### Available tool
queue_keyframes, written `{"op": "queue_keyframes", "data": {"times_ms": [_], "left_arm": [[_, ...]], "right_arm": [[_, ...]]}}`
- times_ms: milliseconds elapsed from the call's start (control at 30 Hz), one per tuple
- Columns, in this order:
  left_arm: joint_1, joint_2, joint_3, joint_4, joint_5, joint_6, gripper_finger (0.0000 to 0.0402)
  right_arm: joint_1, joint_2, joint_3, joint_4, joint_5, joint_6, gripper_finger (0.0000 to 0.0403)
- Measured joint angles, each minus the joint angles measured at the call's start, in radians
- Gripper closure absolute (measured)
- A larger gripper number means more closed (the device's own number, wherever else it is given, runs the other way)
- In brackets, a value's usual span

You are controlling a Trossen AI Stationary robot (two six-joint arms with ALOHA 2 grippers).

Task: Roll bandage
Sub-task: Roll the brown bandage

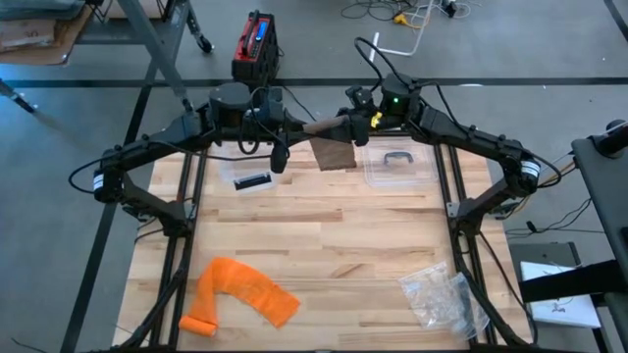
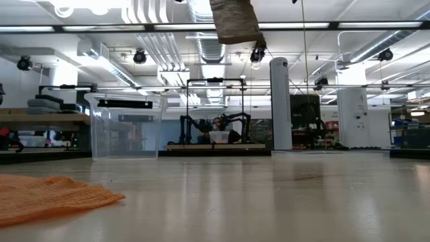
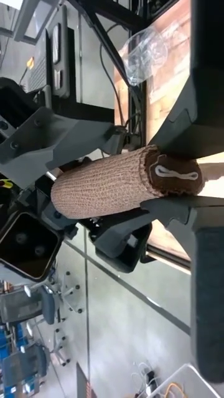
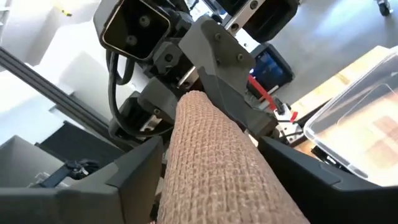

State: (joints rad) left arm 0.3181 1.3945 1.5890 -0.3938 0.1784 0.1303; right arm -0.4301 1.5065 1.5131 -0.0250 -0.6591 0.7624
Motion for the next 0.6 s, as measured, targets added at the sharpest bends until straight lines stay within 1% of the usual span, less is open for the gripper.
{"op": "queue_keyframes", "data": {"times_ms": [133,233,333,500,600], "left_arm": [[-0.003,0.000,0.000,0.004,-0.010,0.005,0.0342],[-0.007,-0.001,0.000,0.009,-0.019,0.031,0.0338],[-0.020,-0.001,-0.002,0.008,-0.049,0.059,0.0336],[-0.039,-0.009,-0.002,0.014,-0.092,0.124,0.0339],[-0.044,-0.010,-0.002,0.015,-0.143,0.153,0.0337]], "right_arm": [[0.000,-0.003,0.000,0.000,0.005,0.017,0.0118],[0.000,-0.004,0.000,0.007,0.025,0.056,0.0107],[-0.003,-0.004,0.000,0.005,0.031,0.094,0.0100],[-0.006,-0.007,0.000,0.007,0.031,0.151,0.0094],[-0.006,-0.007,0.000,0.007,0.031,0.175,0.0101]]}}
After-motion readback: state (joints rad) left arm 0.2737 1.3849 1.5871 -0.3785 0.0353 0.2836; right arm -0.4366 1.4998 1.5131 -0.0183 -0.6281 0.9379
